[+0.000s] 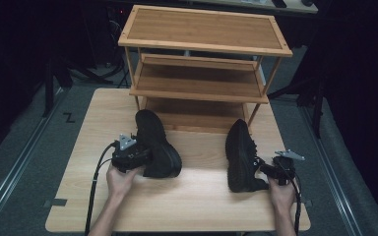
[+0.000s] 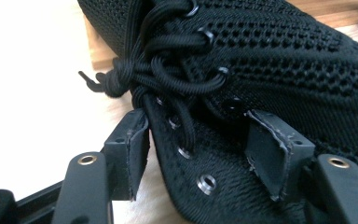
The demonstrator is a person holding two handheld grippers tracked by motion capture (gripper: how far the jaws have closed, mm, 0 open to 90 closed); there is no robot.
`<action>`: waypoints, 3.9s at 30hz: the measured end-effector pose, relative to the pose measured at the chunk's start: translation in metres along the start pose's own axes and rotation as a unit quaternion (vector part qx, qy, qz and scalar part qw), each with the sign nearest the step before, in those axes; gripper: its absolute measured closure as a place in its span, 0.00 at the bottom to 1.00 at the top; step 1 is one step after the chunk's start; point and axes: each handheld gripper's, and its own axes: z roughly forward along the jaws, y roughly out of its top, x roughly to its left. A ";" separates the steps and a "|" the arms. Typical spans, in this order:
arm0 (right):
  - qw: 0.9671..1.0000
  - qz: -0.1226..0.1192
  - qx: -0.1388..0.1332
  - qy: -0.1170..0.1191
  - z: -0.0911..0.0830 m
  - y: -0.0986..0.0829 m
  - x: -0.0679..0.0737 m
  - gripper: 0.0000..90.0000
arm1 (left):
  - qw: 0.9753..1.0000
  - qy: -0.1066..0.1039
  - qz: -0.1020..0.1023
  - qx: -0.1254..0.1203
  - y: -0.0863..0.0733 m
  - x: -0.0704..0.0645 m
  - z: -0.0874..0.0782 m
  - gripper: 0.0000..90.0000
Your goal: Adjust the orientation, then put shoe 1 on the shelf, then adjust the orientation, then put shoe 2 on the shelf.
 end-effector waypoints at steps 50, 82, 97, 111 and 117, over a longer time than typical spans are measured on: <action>1.000 0.002 0.000 0.004 0.000 0.000 -0.001 0.40 | 0.998 -0.024 0.008 0.049 0.051 -0.055 0.037 0.52; 1.000 0.005 -0.002 0.012 -0.001 0.000 -0.002 0.40 | 0.996 -0.075 0.051 -0.005 0.068 -0.080 0.038 0.99; 1.000 0.007 -0.003 0.017 -0.001 0.000 -0.003 0.40 | 0.998 -0.063 0.022 -0.013 0.090 -0.067 0.052 0.99; 1.000 0.006 -0.003 0.015 -0.001 0.000 -0.002 0.40 | 0.999 -0.044 -0.007 -0.012 0.102 -0.059 0.077 0.99; 1.000 0.006 -0.003 0.015 -0.001 0.000 -0.002 0.40 | 1.000 -0.028 0.004 -0.014 0.112 -0.061 0.090 0.99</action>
